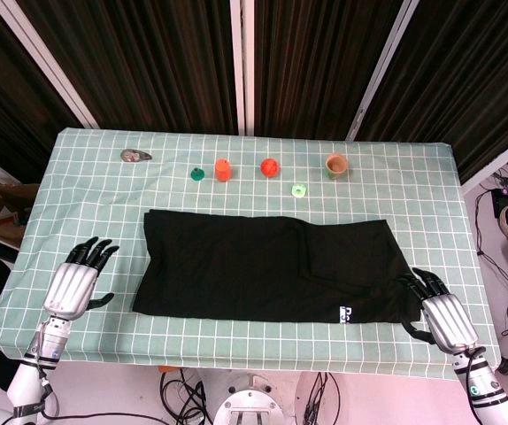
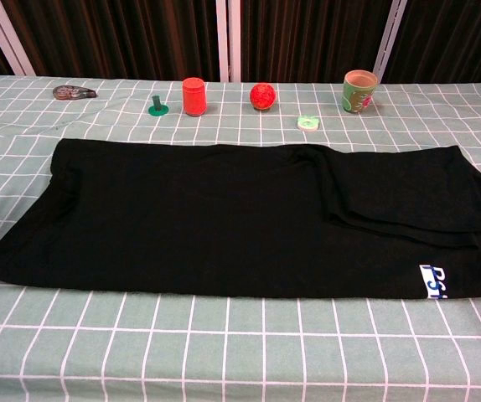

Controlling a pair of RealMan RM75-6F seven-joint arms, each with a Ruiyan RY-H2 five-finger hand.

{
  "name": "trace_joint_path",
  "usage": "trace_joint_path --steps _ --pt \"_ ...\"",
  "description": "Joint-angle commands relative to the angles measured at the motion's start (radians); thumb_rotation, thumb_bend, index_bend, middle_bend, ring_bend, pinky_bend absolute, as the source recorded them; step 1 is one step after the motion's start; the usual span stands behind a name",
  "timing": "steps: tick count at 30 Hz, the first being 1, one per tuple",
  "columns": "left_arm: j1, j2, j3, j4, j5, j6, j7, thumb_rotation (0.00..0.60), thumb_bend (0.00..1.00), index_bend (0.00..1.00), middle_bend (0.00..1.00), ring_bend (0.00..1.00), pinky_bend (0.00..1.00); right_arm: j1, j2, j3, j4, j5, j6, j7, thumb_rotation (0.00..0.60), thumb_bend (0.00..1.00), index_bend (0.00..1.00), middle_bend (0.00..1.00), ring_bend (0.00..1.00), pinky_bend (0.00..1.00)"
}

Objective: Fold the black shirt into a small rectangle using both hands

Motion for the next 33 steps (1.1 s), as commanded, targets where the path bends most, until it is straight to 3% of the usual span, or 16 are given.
trace_joint_path --steps 1,8,14,24,33 --pt "-0.006 -0.008 -0.001 0.008 -0.008 -0.015 0.005 0.6 0.09 0.19 0.13 0.08 0.18 0.002 -0.002 0.0 0.003 0.003 -0.003 0.002 0.6 0.33 0.24 0.21 0.06 0.15" --pt "-0.052 -0.047 -0.01 0.08 0.002 -0.073 -0.017 0.6 0.09 0.2 0.13 0.09 0.18 -0.001 0.0 -0.007 0.006 -0.003 0.001 0.001 0.6 0.33 0.24 0.21 0.06 0.15" --pt "-0.146 -0.145 -0.019 0.278 0.084 -0.12 -0.097 0.6 0.09 0.21 0.14 0.09 0.18 -0.021 0.003 -0.016 0.005 0.004 0.022 -0.001 0.6 0.33 0.24 0.21 0.06 0.15" --pt "-0.265 -0.307 0.03 0.612 0.216 -0.125 -0.273 0.6 0.09 0.24 0.14 0.08 0.18 -0.049 0.004 -0.019 -0.008 0.035 0.028 -0.024 0.6 0.33 0.24 0.21 0.06 0.15" --pt "-0.29 -0.365 0.061 0.729 0.237 -0.101 -0.339 0.6 0.09 0.27 0.14 0.08 0.18 -0.054 -0.001 -0.016 -0.018 0.045 0.021 -0.04 0.6 0.33 0.24 0.21 0.06 0.15"
